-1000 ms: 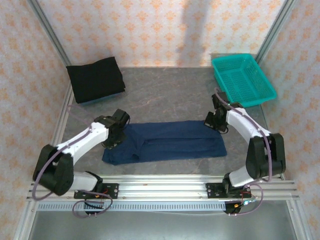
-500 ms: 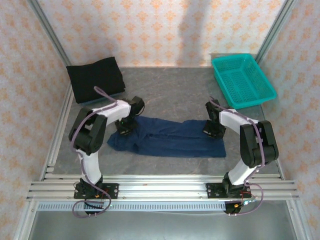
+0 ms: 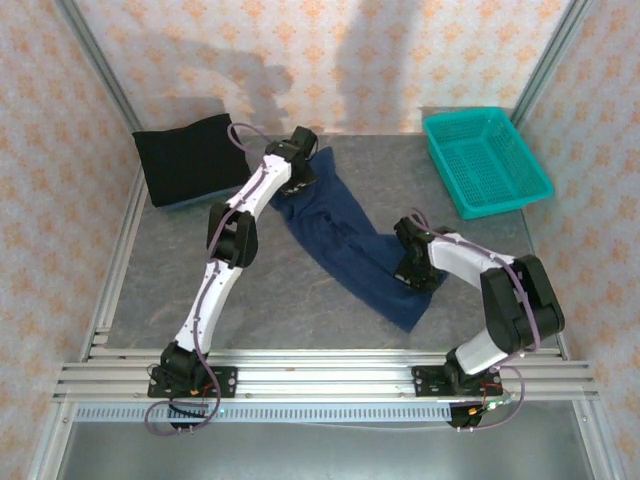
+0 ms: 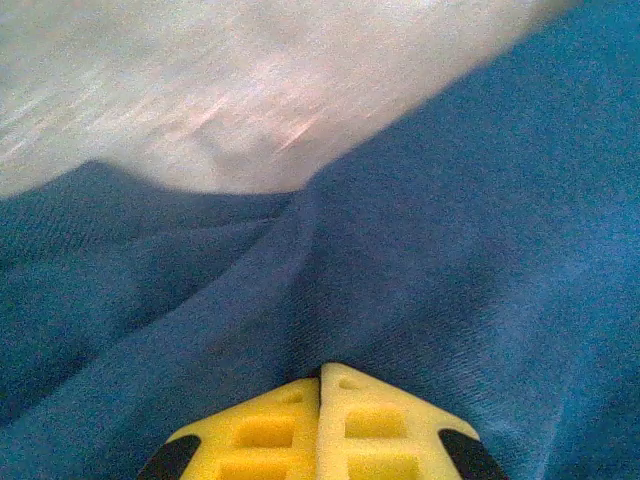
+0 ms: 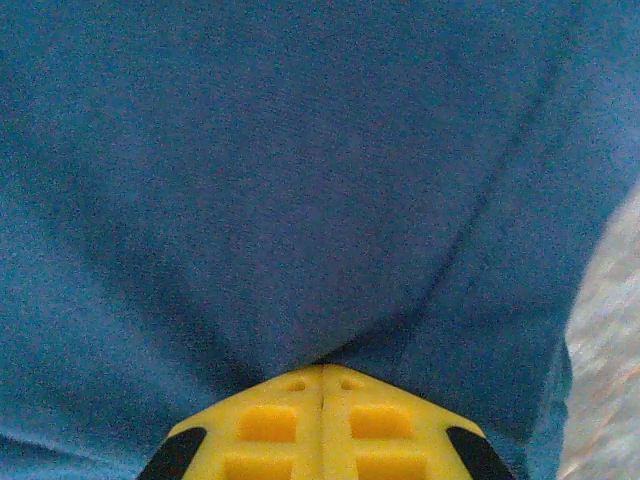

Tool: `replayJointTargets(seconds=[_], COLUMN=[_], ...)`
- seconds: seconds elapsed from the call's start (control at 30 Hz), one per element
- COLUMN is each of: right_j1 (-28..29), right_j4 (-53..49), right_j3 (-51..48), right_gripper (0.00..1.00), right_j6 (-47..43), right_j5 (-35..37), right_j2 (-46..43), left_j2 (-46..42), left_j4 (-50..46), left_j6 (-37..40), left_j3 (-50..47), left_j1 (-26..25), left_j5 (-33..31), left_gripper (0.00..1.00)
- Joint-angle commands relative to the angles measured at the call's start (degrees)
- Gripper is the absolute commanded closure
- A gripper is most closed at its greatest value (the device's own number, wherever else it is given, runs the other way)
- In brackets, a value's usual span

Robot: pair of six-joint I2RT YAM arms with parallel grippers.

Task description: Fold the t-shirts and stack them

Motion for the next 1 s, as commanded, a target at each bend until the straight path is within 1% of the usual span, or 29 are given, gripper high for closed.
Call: replayJointTargets(seconds=[0.0, 0.07, 0.13, 0.2, 0.23, 0.37, 0.43, 0.57, 0.63, 0.7, 0.83, 0.87, 0.9, 0.97], right_j1=[4.86, 8.48, 12.24, 15.41, 16.91, 20.42, 22.38, 28.73, 32.29, 34.43, 39.1, 39.99, 40.6, 40.97], right_j4=[1.86, 5.04, 8.78, 13.06, 15.22, 17.66, 22.5, 29.79, 31.2, 32.71, 35.43, 35.46, 35.68, 34.38], right_j3=[-4.83, -5.34, -5.35, -5.3, -4.9, -2.47, -3.09, -3.01, -1.54, -0.76, -0.45, -0.39, -0.41, 0.77], right_gripper=[1.0, 1.0, 1.0, 1.0, 1.0, 1.0, 1.0, 1.0, 1.0, 1.0, 1.0, 0.97, 0.92, 0.8], right_j6=[13.38, 19.19, 24.56, 29.09, 30.58, 33.33, 37.68, 44.95, 46.42, 47.19, 50.39, 50.87, 51.19, 49.51], right_j5=[-9.08, -10.67, -11.99, -13.6, -14.26, -16.02, -16.83, -15.49, -14.66, -14.28, -11.22, -10.45, -9.52, -7.54], right_j2=[1.99, 2.34, 3.48, 5.28, 6.41, 10.04, 10.66, 11.45, 12.87, 14.38, 14.91, 14.49, 13.74, 11.01], left_j2=[6.8, 8.68, 11.23, 13.6, 13.93, 15.37, 15.75, 15.52, 15.01, 14.26, 10.43, 9.35, 7.65, 4.16], left_j4=[6.7, 13.02, 16.96, 17.75, 18.72, 19.73, 19.11, 21.06, 22.31, 22.93, 21.28, 20.7, 20.17, 19.11], left_j6=[-3.2, -5.74, -6.66, -6.77, -6.7, -5.98, -5.35, -4.68, -4.59, -3.77, -0.94, -0.71, -0.36, -0.21], left_j3=[1.51, 1.76, 4.74, 8.02, 7.93, 7.79, 7.75, 7.79, 7.79, 7.78, 7.7, 7.66, 7.7, 7.66], left_j1=[2.18, 3.17, 3.73, 4.15, 4.41, 5.5, 5.94, 6.35, 6.39, 6.28, 5.99, 6.12, 6.19, 6.35], left_j5=[8.1, 10.86, 11.93, 11.73, 11.82, 11.15, 10.35, 10.54, 12.1, 14.2, 16.3, 16.49, 17.62, 19.54], left_gripper=[0.94, 0.92, 0.91, 0.9, 0.9, 0.9, 0.9, 0.9, 0.89, 0.9, 0.89, 0.89, 0.87, 0.7])
